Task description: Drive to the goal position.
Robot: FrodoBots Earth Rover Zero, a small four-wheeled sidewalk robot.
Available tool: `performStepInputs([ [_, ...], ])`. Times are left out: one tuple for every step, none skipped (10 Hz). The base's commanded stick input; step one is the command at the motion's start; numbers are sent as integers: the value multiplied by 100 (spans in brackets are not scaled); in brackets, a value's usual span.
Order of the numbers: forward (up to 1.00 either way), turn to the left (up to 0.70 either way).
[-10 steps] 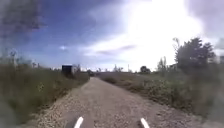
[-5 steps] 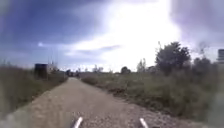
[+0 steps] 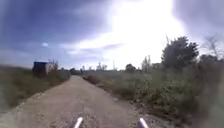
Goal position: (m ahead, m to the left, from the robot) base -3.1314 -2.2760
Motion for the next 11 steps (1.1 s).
performStepInputs([
  [57, 30],
  [39, 78],
  [39, 48],
  [38, 0],
  [39, 0],
  [39, 0],
  [39, 39],
  [39, 27],
  [38, 0],
  [37, 0],
  [36, 0],
])
